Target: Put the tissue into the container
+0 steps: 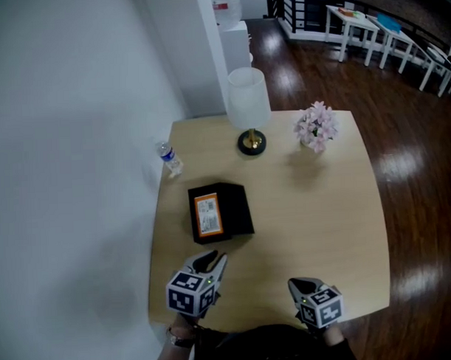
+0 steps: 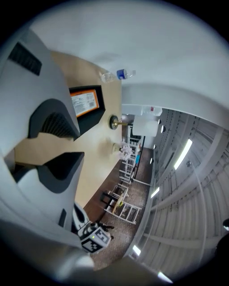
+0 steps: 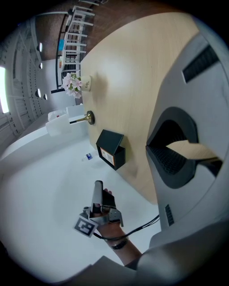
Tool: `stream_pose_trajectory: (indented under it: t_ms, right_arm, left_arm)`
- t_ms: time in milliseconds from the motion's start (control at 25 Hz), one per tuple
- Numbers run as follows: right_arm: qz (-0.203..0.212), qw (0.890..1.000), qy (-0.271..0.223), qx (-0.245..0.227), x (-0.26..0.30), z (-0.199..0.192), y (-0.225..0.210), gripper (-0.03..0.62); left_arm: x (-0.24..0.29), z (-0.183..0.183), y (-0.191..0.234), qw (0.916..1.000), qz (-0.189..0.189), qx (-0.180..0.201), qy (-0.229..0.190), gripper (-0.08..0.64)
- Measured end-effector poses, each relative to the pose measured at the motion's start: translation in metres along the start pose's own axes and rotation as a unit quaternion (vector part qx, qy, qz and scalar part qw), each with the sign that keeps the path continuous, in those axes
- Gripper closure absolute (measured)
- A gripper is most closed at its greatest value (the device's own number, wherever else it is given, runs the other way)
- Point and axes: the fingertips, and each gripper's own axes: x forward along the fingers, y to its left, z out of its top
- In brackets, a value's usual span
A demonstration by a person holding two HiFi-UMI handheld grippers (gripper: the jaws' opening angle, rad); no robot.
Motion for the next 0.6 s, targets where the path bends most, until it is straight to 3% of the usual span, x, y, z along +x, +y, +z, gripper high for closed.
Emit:
stream_pose_trajectory:
  t_ms: [80,280,400,600]
  right_arm:
    - [-0.003,1.0,-0.003,-0.002,-0.002,0.0,0.005,0.586]
    - [-0.008,1.0,-0.004,-0.007,-0.007,-0.003,0.017,0.586]
    - [-0.011,1.0,0.003,-0.006,-0.008,-0.011,0.023,0.586]
    - [-0.003,1.0,-0.005,-0.015,-0.015,-0.012,0.036,0.587]
  left_arm:
    - [-0.004,-0.026,-0.027,0.9997,-0.024,-0.001,0.008,0.555]
    - [-0.003,-0.083,-0.073,0.9976,-0.06,-0.021,0.029,0.558]
    - [0.0,-0.111,-0.093,0.9949,-0.084,-0.013,0.054,0.558]
    - [-0.003,-0.116,-0.105,0.9921,-0.106,0.02,0.063,0.558]
